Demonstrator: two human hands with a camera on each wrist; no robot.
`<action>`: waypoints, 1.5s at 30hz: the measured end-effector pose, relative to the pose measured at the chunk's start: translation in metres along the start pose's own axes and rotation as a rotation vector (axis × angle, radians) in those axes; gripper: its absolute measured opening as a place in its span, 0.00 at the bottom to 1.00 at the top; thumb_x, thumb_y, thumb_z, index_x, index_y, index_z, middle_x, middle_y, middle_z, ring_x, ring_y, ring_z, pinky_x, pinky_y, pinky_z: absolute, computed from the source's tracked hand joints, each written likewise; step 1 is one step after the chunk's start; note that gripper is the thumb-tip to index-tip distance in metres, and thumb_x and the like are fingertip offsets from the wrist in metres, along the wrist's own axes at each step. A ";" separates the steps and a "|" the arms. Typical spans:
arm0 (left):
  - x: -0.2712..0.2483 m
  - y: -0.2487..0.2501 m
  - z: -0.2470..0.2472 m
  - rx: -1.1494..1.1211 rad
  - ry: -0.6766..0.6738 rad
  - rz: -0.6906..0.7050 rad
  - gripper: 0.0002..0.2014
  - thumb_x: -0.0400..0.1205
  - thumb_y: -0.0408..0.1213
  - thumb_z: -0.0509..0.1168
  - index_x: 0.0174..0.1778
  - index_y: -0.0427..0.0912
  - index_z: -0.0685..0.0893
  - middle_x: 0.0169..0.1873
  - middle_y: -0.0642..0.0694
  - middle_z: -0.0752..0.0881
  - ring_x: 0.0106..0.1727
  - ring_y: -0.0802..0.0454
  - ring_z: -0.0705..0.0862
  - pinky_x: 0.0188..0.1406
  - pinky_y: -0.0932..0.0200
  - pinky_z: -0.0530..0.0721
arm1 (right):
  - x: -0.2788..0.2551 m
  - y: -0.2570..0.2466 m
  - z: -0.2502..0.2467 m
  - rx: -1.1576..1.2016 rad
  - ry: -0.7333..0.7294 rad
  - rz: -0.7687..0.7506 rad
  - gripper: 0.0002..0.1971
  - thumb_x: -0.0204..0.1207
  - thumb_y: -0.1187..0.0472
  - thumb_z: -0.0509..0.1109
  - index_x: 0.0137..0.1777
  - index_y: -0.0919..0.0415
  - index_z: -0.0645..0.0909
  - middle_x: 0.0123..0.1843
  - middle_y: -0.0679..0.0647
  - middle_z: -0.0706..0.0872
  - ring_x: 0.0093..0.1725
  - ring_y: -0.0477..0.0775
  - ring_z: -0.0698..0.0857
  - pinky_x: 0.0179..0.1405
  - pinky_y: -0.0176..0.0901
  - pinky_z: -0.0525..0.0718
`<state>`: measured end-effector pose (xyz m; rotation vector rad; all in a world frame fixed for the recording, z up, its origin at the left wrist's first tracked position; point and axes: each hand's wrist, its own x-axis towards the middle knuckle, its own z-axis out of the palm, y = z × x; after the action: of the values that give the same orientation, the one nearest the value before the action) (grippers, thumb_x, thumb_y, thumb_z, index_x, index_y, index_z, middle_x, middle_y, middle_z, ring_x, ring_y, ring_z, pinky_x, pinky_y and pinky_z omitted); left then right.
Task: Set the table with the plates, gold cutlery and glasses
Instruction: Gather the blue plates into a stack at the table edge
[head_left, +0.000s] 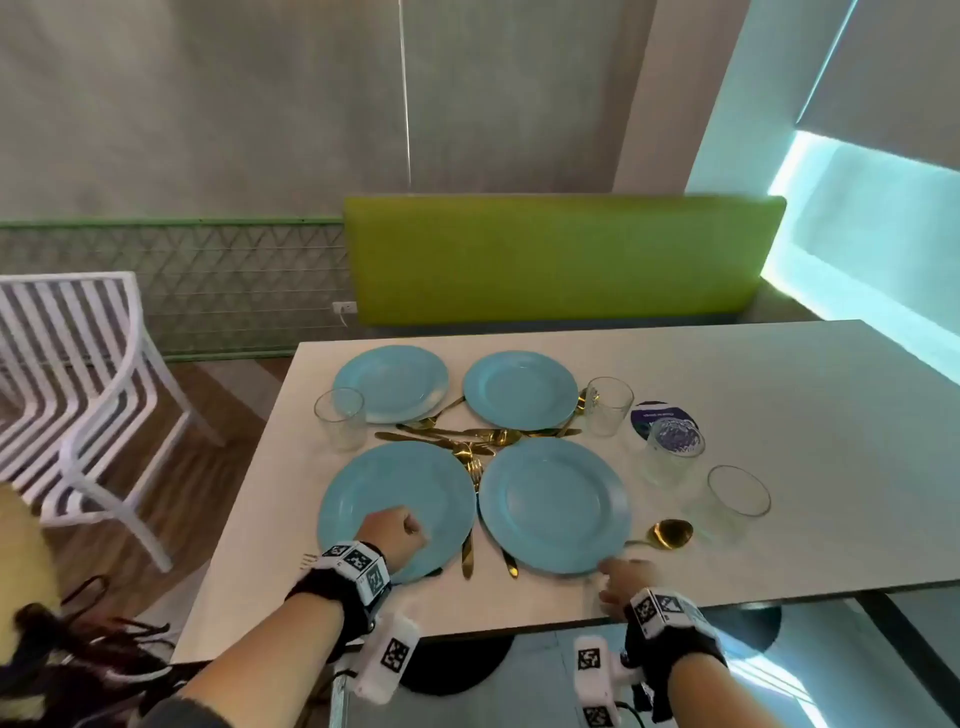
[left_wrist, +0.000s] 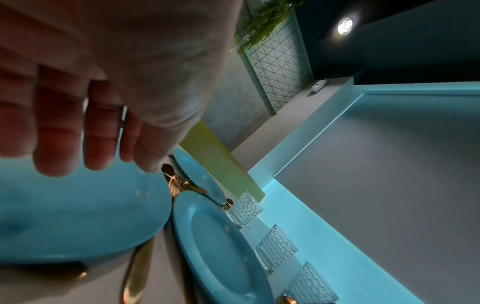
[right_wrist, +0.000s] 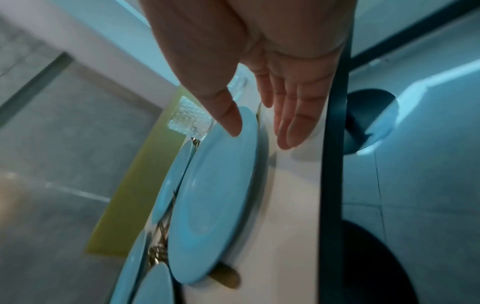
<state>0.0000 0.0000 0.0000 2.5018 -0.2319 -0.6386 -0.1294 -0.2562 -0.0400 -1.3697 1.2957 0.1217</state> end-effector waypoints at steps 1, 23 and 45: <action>0.001 -0.002 -0.002 -0.010 -0.001 -0.005 0.04 0.79 0.39 0.67 0.45 0.45 0.80 0.53 0.44 0.86 0.58 0.47 0.83 0.52 0.63 0.75 | 0.006 0.000 0.001 0.047 -0.020 0.006 0.18 0.76 0.65 0.67 0.64 0.75 0.76 0.32 0.64 0.80 0.29 0.60 0.80 0.44 0.57 0.87; 0.084 -0.060 -0.047 0.234 0.078 -0.397 0.28 0.82 0.46 0.61 0.74 0.34 0.64 0.73 0.36 0.68 0.76 0.39 0.67 0.76 0.50 0.68 | -0.027 -0.030 0.003 0.385 0.063 -0.177 0.08 0.86 0.58 0.56 0.60 0.60 0.71 0.45 0.60 0.80 0.39 0.58 0.80 0.33 0.50 0.80; 0.106 -0.031 -0.138 -0.266 -0.355 0.160 0.19 0.81 0.38 0.65 0.69 0.42 0.75 0.64 0.39 0.84 0.61 0.40 0.85 0.62 0.39 0.84 | -0.044 -0.071 0.046 0.483 0.287 -0.352 0.14 0.85 0.54 0.56 0.58 0.63 0.76 0.50 0.62 0.80 0.36 0.58 0.78 0.38 0.44 0.77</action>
<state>0.1611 0.0594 0.0433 2.0816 -0.4418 -0.9754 -0.0680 -0.2178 0.0223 -1.1935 1.1911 -0.6115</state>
